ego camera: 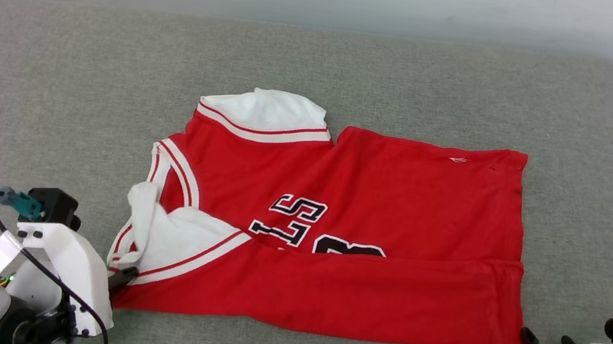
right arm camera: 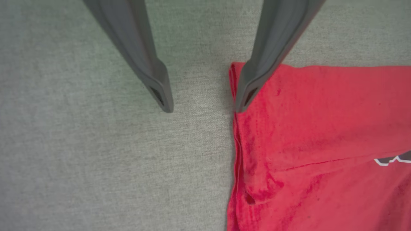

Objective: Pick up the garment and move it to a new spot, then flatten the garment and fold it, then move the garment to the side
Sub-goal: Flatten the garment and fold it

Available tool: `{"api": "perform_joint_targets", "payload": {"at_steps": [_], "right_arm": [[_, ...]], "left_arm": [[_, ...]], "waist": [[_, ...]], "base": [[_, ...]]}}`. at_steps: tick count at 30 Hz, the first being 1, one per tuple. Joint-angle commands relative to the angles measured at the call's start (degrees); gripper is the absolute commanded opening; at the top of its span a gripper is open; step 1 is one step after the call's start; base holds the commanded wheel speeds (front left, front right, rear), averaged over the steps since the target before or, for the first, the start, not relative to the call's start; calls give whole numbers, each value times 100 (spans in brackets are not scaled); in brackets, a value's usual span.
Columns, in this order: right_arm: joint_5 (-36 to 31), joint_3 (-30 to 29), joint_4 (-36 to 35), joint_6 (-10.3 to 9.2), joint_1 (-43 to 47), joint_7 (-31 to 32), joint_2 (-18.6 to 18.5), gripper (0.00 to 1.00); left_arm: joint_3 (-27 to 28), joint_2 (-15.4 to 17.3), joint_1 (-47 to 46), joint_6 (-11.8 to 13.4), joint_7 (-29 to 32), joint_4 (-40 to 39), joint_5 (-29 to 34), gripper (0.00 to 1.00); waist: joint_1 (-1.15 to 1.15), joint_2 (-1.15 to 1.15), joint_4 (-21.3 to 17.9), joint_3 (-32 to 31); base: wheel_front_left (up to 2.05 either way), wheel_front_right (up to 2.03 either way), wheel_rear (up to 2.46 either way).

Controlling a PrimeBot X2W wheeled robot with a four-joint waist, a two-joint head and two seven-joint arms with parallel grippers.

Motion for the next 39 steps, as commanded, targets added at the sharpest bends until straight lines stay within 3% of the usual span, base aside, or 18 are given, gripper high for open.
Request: {"api": "perform_joint_targets", "payload": {"at_steps": [1,13,14,15,16,29,39], "right_arm": [[24,81,-37,-4,-132,168,-58,100],[272,694,483,-3,-483,1026,-121,100],[292,745,610,-3,-477,1151,-98,72],[341,812,712,-3,-454,1256,-69,20],[400,854,784,5,-441,1328,-19,0],[405,883,434,-3,-328,1030,-345,0],[528,818,-206,-3,493,1358,-465,0]], "left_arm": [[19,17,-77,2,-64,-89,53,0],[-58,-33,-194,-4,-178,-449,189,0],[-61,-42,-179,-14,-189,-436,189,0],[-64,-58,-165,-17,-204,-420,187,0],[-64,-68,-147,-24,-237,-401,187,0],[-125,-220,394,-14,-591,-185,138,0],[23,27,1388,403,-683,-641,5,0]], "waist": [[1,0,51,19],[1,0,271,265],[1,0,277,276],[1,0,284,282],[1,0,289,283],[1,0,298,-455],[1,0,326,-1127]], "base": [[0,0,0],[0,0,0],[0,0,0],[0,0,0],[0,0,0],[0,0,0],[0,0,0]]}}
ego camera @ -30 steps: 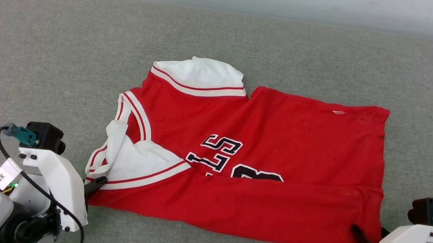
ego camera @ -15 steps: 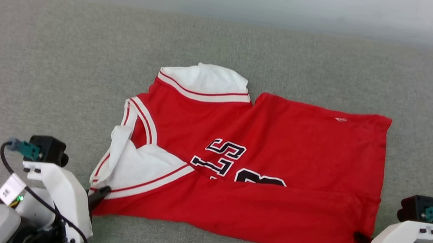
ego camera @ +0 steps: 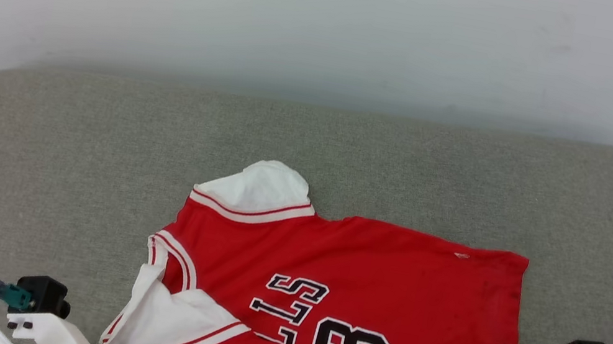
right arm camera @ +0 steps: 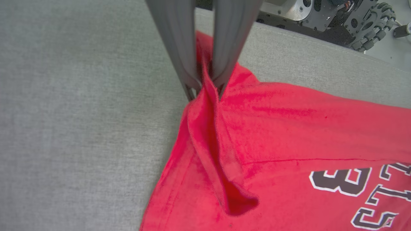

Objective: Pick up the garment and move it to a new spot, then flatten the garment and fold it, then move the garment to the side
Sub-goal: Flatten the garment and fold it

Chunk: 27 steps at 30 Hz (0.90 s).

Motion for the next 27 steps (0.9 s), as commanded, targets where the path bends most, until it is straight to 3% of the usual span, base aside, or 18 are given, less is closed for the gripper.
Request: {"api": "perform_joint_targets", "payload": {"at_steps": [1,9,10,11,12,13,14,15,20,27], "right_arm": [[61,-29,-96,-2,131,33,-19,0],[-55,-226,-605,-3,783,216,82,0],[-95,-226,-581,-3,835,191,104,7],[-89,-235,-554,-3,862,138,158,35],[-89,-238,-519,-3,873,72,189,100],[-111,-233,-484,-3,904,7,185,100],[-117,-224,-456,-3,930,-75,201,100],[-115,-236,-487,-2,915,-253,239,100],[-208,-307,-592,-2,840,-1299,370,100],[-648,-583,-738,-2,522,-2974,656,100]], "left_arm": [[52,47,113,64,-23,-70,-35,0],[49,18,662,291,-22,-323,-192,0],[56,-31,652,277,-57,-298,-195,0],[61,-67,612,272,-116,-254,-178,0],[45,-93,577,263,-134,-209,-159,6],[24,-131,539,244,-137,-165,-152,38],[23,-159,487,230,-178,-117,-122,96],[28,-178,431,214,-218,-75,-107,100],[66,-196,179,202,-550,21,165,100],[186,-308,-323,154,-1506,-58,766,100]], "waist": [[0,0,27,-84],[0,0,42,-76],[0,0,40,-61],[0,0,38,-48],[0,0,38,-34],[0,0,43,-26],[0,0,49,-22],[0,0,54,-16],[0,0,49,-22],[0,0,-25,13]], "base": [[0,0,0],[0,0,0],[0,0,0],[0,0,0],[0,0,0],[0,0,0],[0,0,0],[0,0,0],[0,0,0],[0,0,0]]}}
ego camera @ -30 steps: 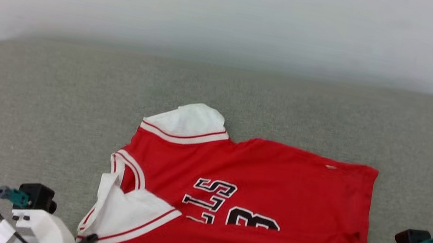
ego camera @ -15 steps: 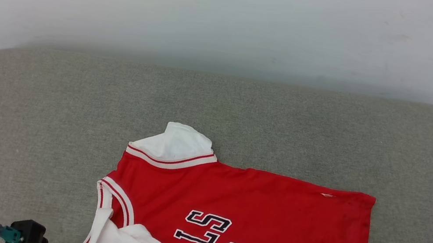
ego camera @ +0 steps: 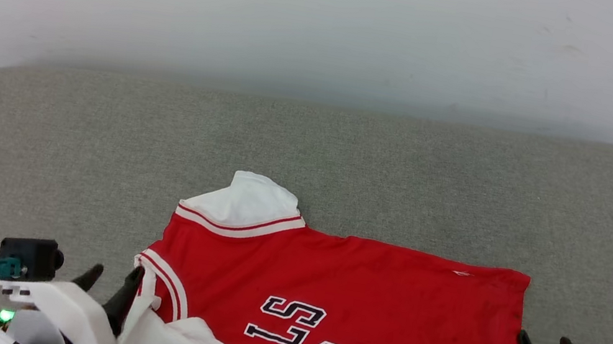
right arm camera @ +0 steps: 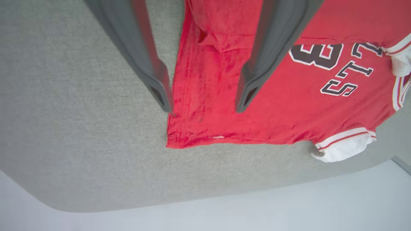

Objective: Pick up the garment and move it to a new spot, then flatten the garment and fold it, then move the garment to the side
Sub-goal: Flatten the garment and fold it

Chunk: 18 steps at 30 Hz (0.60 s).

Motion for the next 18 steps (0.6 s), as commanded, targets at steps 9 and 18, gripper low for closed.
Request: {"api": "perform_joint_targets", "payload": {"at_steps": [9,18], "right_arm": [[-276,-37,-410,-2,-657,-739,223,100],[-370,-5,-611,-2,-1415,-915,364,100]], "left_arm": [[45,-294,-961,-200,-1210,-35,751,100],[21,-250,-2248,-487,-935,251,827,100]], "waist": [[0,0,-213,681],[0,0,-558,1682]], "base": [[0,0,0],[0,0,0]]}}
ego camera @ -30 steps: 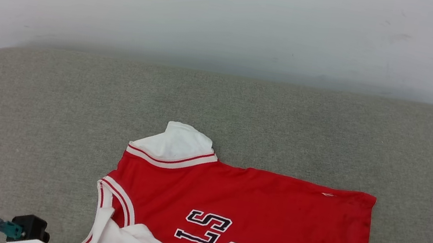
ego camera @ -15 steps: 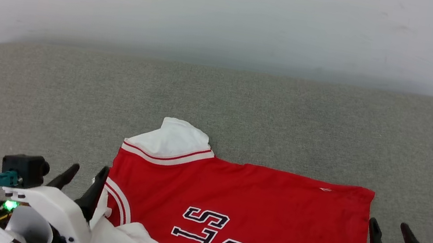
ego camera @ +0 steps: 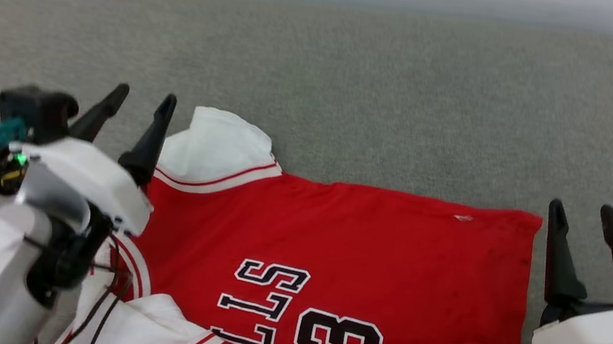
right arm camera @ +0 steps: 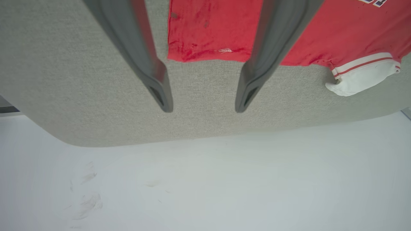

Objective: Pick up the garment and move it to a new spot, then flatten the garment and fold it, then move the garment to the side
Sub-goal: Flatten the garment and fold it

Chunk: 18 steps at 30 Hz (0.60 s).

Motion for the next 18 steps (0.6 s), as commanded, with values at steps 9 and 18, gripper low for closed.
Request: {"api": "perform_joint_targets", "payload": {"at_steps": [9,18], "right_arm": [[-63,45,159,-2,-433,-166,90,100],[116,103,508,-2,-493,-340,119,100]], "left_arm": [[-179,425,-1218,-514,1731,685,-504,100],[-457,910,-1951,-691,3962,1303,-1100,100]], "waist": [[-1,0,-575,712],[-1,0,-936,1007]], "base": [[0,0,0],[0,0,0]]}}
